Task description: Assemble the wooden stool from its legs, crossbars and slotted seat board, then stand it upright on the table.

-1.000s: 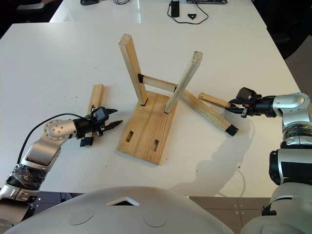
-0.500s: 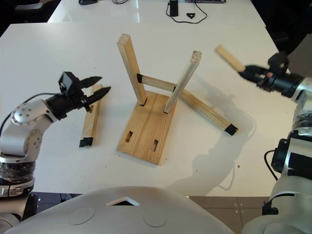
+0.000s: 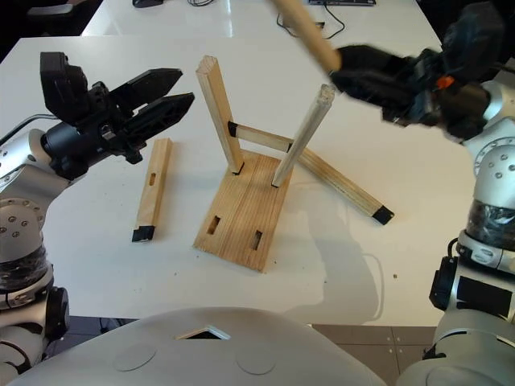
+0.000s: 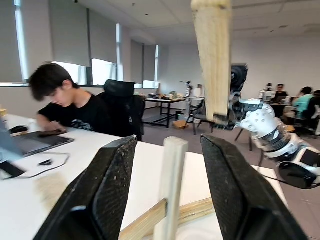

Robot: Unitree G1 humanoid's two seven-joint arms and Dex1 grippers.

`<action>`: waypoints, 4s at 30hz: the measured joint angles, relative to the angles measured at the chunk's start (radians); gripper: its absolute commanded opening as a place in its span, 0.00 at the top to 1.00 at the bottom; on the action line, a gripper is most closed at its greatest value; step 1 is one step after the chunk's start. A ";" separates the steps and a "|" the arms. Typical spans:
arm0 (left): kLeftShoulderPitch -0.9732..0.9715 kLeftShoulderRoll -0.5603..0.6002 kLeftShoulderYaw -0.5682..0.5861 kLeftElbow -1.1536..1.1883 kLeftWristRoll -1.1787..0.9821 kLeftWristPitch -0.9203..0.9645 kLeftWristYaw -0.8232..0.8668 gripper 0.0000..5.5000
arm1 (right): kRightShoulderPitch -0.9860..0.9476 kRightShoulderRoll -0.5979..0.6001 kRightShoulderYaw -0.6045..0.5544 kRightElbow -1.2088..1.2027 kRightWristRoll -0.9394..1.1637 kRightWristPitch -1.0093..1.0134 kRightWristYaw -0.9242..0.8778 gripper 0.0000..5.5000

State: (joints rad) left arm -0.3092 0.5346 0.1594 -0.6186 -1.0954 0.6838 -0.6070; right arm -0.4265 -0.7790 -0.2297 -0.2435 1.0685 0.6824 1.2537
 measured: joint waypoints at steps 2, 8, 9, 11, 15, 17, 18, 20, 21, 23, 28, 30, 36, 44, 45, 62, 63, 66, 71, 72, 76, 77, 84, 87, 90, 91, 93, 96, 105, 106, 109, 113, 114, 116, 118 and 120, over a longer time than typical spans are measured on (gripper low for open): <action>-0.056 -0.018 -0.013 -0.014 -0.062 0.011 0.029 0.57 | 0.003 0.002 0.016 -0.067 0.033 0.033 -0.001 0.76; -0.074 -0.032 -0.050 -0.019 -0.107 0.024 0.061 0.57 | 0.019 0.024 0.061 -0.114 0.033 0.052 -0.011 0.76; -0.074 -0.031 -0.052 -0.021 -0.107 0.024 0.060 0.57 | 0.019 0.026 0.065 -0.116 0.033 0.054 -0.011 0.76; -0.070 -0.026 -0.055 -0.025 -0.106 0.024 0.056 0.57 | 0.019 0.028 0.065 -0.117 0.033 0.056 -0.011 0.76; -0.026 -0.010 -0.078 -0.032 -0.097 0.024 0.017 0.57 | 0.012 0.031 0.066 -0.093 0.028 0.057 -0.022 0.76; -0.013 0.000 -0.090 -0.037 -0.086 0.024 -0.001 0.57 | 0.010 0.034 0.069 -0.075 0.013 0.054 -0.028 0.76; -0.008 0.007 -0.096 -0.036 -0.075 0.023 -0.012 0.57 | 0.010 0.035 0.071 -0.068 0.008 0.053 -0.029 0.76; 0.007 0.007 -0.110 -0.035 -0.058 0.022 -0.025 0.57 | 0.011 0.035 0.082 -0.067 -0.019 0.039 -0.026 0.76; 0.011 0.007 -0.115 -0.035 -0.057 0.022 -0.027 0.57 | 0.011 0.035 0.102 -0.067 -0.054 0.020 -0.016 0.76; 0.011 0.004 -0.115 -0.037 -0.062 0.022 -0.026 0.57 | 0.022 0.034 0.138 -0.067 -0.111 -0.009 0.003 0.76; 0.006 0.000 -0.113 -0.041 -0.095 0.021 -0.018 0.57 | 0.049 0.034 0.192 -0.052 -0.196 -0.063 0.048 0.76; 0.004 0.000 -0.112 -0.041 -0.103 0.021 -0.011 0.57 | 0.049 0.035 0.194 -0.043 -0.209 -0.081 0.058 0.76; 0.003 0.005 -0.102 -0.041 -0.107 0.019 -0.012 0.73 | 0.049 0.048 0.193 -0.026 -0.205 -0.089 0.078 0.76; 0.002 0.005 -0.096 -0.034 -0.102 -0.001 -0.015 0.76 | 0.040 0.067 0.181 -0.019 -0.185 -0.081 0.073 0.76; 0.000 0.005 -0.096 -0.034 -0.102 -0.003 -0.015 0.76 | 0.038 0.068 0.179 -0.019 -0.183 -0.079 0.073 0.76; 0.062 0.144 0.035 -0.021 -0.126 0.021 -0.106 0.76 | 0.089 0.054 0.229 -0.052 -0.327 -0.174 0.042 0.76; 0.064 0.169 0.065 -0.011 -0.131 0.021 -0.120 0.76 | 0.110 0.050 0.230 -0.045 -0.349 -0.179 0.034 0.76; 0.065 0.193 0.101 0.009 -0.142 0.022 -0.144 0.76 | 0.132 0.046 0.240 -0.043 -0.401 -0.217 0.029 0.76; 0.085 0.279 0.161 0.054 -0.087 0.014 -0.223 0.76 | 0.156 0.047 0.250 -0.043 -0.416 -0.222 0.018 0.65; 0.111 0.310 0.169 0.083 -0.037 0.004 -0.258 0.76 | 0.165 0.047 0.249 -0.045 -0.418 -0.225 0.018 0.65; 0.189 0.439 0.202 0.253 0.193 -0.098 -0.405 0.76 | 0.218 0.038 0.250 -0.062 -0.445 -0.253 0.017 0.65; 0.209 0.467 0.194 0.312 0.279 -0.163 -0.446 0.76 | 0.230 0.037 0.250 -0.065 -0.450 -0.258 0.015 0.65; 0.206 0.434 0.009 0.525 0.574 -0.388 -0.531 0.76 | 0.269 0.036 0.265 -0.079 -0.482 -0.292 -0.001 0.65; 0.128 0.385 -0.084 0.575 0.642 -0.436 -0.541 0.76 | 0.265 0.035 0.271 -0.067 -0.494 -0.297 0.000 0.65; 0.072 0.378 -0.131 0.621 0.712 -0.503 -0.574 0.76 | 0.251 0.034 0.285 -0.050 -0.519 -0.306 0.006 0.65; 0.061 0.380 -0.141 0.648 0.740 -0.530 -0.589 0.76 | 0.251 0.034 0.286 -0.048 -0.520 -0.308 0.008 0.65; 0.057 0.390 -0.146 0.681 0.767 -0.555 -0.613 0.76 | 0.251 0.033 0.287 -0.045 -0.524 -0.317 0.009 0.65; 0.056 0.396 -0.147 0.692 0.772 -0.573 -0.642 0.76 | 0.251 0.032 0.292 -0.037 -0.534 -0.323 0.009 0.65; 0.066 0.412 -0.171 0.658 0.817 -0.606 -0.703 0.76 | 0.256 0.032 0.303 -0.023 -0.560 -0.345 0.001 0.65; 0.069 0.415 -0.175 0.657 0.821 -0.614 -0.704 0.76 | 0.256 0.032 0.304 -0.021 -0.563 -0.351 0.000 0.65; 0.074 0.417 -0.177 0.657 0.841 -0.626 -0.705 0.76 | 0.257 0.032 0.308 -0.017 -0.573 -0.363 -0.002 0.65; 0.075 0.417 -0.177 0.650 0.839 -0.609 -0.711 0.76 | 0.258 0.032 0.310 -0.013 -0.581 -0.368 -0.008 0.65; 0.075 0.417 -0.177 0.645 0.838 -0.604 -0.717 0.76 | 0.258 0.032 0.310 -0.012 -0.584 -0.371 -0.009 0.65; 0.082 0.421 -0.177 0.624 0.835 -0.590 -0.729 0.76 | 0.259 0.033 0.312 -0.010 -0.596 -0.379 -0.012 0.65; 0.102 0.428 -0.177 0.615 0.826 -0.583 -0.744 0.76 | 0.260 0.033 0.316 -0.005 -0.603 -0.385 -0.016 0.65; 0.126 0.440 -0.173 0.603 0.803 -0.562 -0.752 0.76 | 0.265 0.034 0.320 0.000 -0.612 -0.394 -0.021 0.65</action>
State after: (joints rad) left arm -0.1835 0.9743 -0.0141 -0.0157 -0.2920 0.1217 -1.3595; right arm -0.1619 -0.7447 0.0901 -0.2437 0.4564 0.2882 1.2330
